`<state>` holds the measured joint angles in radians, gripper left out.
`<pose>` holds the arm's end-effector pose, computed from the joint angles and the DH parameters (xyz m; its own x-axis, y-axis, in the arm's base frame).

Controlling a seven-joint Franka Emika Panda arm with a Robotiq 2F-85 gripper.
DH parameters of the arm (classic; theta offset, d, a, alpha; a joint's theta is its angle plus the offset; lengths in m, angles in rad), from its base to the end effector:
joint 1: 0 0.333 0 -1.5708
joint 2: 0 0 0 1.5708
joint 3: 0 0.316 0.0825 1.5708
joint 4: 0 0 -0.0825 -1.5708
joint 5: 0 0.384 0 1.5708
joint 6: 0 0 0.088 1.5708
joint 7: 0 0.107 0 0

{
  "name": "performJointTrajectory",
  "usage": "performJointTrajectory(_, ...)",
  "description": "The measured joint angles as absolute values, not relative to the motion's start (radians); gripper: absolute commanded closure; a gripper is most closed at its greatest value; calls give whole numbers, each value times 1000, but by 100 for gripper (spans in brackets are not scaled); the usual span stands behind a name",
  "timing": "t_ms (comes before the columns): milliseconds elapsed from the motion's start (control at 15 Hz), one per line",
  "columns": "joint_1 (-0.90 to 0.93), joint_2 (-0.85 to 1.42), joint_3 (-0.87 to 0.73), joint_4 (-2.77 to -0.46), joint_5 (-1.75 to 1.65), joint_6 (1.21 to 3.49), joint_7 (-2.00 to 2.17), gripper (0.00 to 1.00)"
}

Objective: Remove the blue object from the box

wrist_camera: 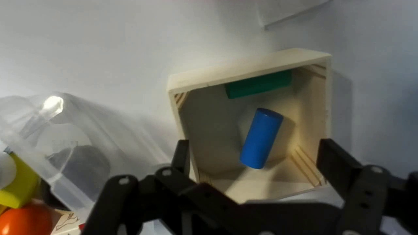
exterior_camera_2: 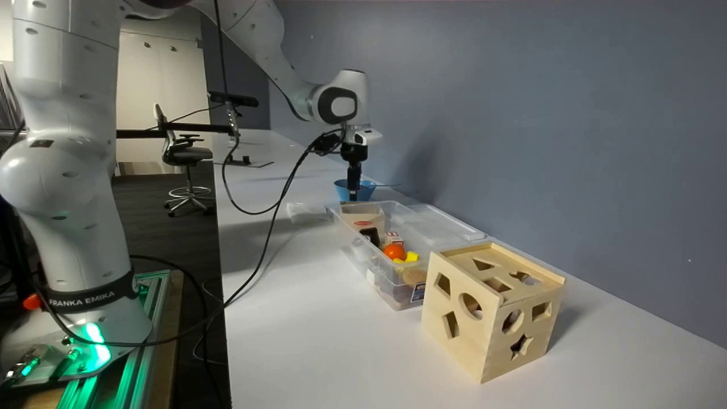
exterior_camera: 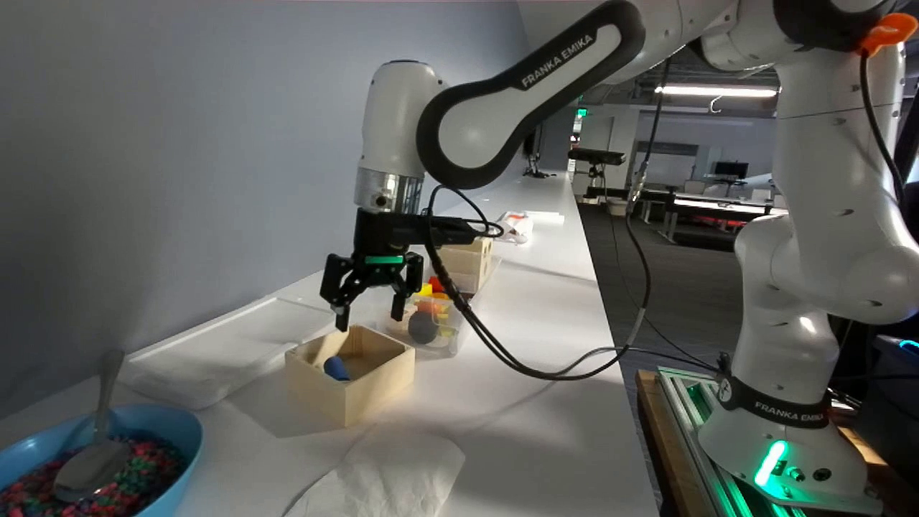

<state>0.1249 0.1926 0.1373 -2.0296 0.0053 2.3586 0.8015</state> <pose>0.5787 0.1529 0.3672 0.8494 -0.5226 0.0738 -0.5127 -0.8502 -0.1200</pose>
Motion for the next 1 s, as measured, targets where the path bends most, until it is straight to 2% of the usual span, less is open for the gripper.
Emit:
performJointTrajectory(333, 147, 247, 119, -1983, 5, 2359, 852, 0)
performJointTrajectory(1000, 224, 290, 37, -1971, -57, 2361, 1399, 0)
